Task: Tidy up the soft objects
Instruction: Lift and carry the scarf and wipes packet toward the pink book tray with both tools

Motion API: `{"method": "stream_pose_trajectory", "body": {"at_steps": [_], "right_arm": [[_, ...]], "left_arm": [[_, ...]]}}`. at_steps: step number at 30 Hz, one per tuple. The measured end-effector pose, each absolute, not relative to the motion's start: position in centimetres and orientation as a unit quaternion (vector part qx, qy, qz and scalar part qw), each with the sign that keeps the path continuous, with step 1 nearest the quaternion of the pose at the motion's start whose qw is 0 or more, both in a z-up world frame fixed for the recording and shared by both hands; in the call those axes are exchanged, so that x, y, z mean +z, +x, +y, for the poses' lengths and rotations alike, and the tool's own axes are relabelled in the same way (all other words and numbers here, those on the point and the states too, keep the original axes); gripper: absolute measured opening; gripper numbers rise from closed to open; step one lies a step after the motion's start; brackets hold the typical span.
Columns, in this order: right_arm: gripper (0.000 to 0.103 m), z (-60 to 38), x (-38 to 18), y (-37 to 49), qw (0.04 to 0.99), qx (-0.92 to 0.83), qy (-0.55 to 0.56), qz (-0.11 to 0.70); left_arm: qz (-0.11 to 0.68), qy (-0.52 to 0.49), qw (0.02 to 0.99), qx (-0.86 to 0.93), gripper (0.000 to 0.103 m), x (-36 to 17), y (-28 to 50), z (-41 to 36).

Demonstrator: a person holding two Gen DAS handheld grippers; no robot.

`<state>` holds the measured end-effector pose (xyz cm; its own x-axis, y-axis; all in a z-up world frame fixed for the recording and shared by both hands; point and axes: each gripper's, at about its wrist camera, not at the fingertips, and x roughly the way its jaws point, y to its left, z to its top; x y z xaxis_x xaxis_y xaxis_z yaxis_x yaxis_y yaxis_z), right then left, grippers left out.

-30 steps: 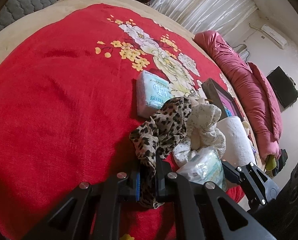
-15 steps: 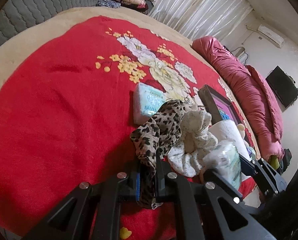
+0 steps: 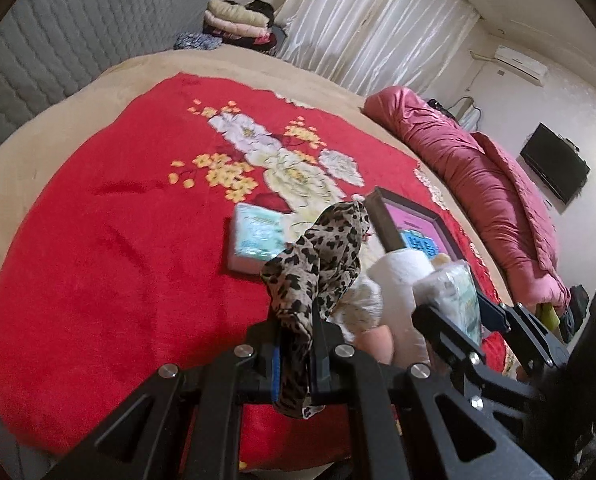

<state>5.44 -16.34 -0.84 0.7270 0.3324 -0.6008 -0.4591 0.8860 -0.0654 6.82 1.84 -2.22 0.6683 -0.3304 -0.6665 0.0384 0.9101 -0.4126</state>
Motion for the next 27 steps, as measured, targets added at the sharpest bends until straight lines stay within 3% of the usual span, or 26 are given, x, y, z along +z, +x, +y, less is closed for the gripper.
{"method": "stream_pose_trajectory", "body": {"at_steps": [27], "right_arm": [[0.053, -29.9, 4.4, 3.7, 0.97, 0.055, 0.002, 0.235]], "left_arm": [[0.384, -0.135, 0.895, -0.183, 0.01, 2.3, 4.2, -9.3]]}}
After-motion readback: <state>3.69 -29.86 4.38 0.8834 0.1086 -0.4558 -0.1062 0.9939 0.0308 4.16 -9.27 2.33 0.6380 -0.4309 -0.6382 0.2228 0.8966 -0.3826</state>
